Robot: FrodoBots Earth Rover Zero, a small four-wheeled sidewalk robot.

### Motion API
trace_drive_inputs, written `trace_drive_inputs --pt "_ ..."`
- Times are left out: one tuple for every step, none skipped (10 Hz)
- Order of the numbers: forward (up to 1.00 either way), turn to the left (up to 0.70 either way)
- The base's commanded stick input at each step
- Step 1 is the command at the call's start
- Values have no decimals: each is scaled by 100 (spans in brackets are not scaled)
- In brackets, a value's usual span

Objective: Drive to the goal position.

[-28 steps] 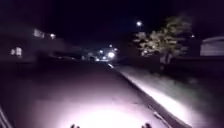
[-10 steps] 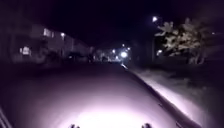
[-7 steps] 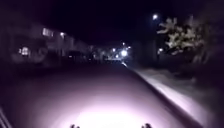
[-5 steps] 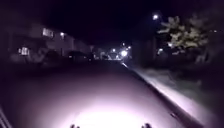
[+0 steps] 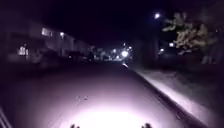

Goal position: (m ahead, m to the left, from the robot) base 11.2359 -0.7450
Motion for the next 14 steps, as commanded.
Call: trace_drive_inputs --pt "70 0" --pt "70 0" --pt "70 0" --pt "70 0" --pt "70 0" --pt "70 0" --pt "70 0" --pt "70 0" --pt "70 0" --pt "70 0" --pt "70 0" --pt "70 0" --pt "70 0" --pt "70 0"
